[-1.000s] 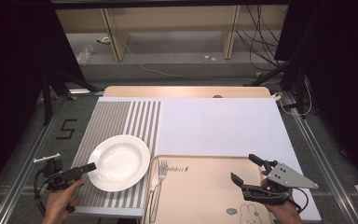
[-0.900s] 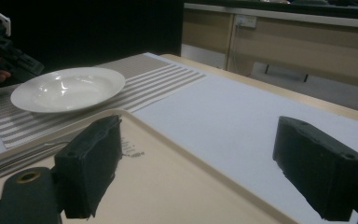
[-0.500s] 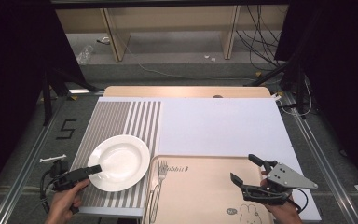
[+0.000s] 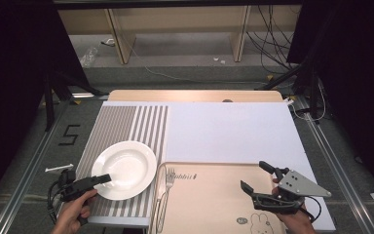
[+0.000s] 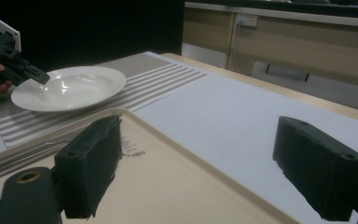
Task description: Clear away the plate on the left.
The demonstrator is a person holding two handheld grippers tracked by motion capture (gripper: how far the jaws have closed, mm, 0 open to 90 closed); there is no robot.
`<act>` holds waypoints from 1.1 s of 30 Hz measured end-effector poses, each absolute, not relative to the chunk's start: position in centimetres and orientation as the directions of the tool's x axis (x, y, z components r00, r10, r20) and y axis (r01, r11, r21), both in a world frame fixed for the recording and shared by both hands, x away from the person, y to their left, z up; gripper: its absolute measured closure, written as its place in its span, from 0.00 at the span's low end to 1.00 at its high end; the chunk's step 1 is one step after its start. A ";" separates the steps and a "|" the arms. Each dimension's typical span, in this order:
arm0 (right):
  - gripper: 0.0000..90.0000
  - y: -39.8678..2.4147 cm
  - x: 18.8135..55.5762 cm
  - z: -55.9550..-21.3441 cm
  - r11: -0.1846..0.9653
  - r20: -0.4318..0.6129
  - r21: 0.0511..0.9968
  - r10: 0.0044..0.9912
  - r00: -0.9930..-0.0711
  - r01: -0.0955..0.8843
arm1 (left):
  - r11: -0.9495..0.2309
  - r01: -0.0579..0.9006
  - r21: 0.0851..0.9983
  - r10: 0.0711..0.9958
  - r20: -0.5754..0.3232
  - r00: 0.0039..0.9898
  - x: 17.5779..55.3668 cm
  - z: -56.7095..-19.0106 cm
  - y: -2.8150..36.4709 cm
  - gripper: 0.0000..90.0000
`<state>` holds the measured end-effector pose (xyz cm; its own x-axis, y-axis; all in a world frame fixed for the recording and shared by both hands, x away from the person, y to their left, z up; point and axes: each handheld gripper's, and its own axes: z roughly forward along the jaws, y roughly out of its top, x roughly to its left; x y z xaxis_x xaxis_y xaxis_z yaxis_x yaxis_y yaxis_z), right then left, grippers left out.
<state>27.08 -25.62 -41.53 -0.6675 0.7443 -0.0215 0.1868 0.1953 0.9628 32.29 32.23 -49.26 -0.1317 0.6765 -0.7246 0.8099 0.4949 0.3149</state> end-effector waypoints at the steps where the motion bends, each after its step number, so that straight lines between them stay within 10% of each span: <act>1: 0.18 -25.6 27.1 -41.5 0.194 -0.021 0.963 0.744 -0.668 0.186 | 0.493 0.810 0.319 0.681 -0.721 -0.130 32.3 -49.3 32.2 0.48; 33: 0.18 -25.5 27.1 -41.6 0.198 -0.022 0.962 0.741 -0.671 0.187 | 0.567 0.792 0.227 0.574 -0.799 -0.182 32.2 -50.9 32.8 0.85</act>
<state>27.12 -25.49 -41.56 -0.6710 0.7411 -0.0222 0.1867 0.1978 0.9623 32.20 32.83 -50.86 -0.1815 0.5736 -0.7987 0.7919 0.5668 0.2271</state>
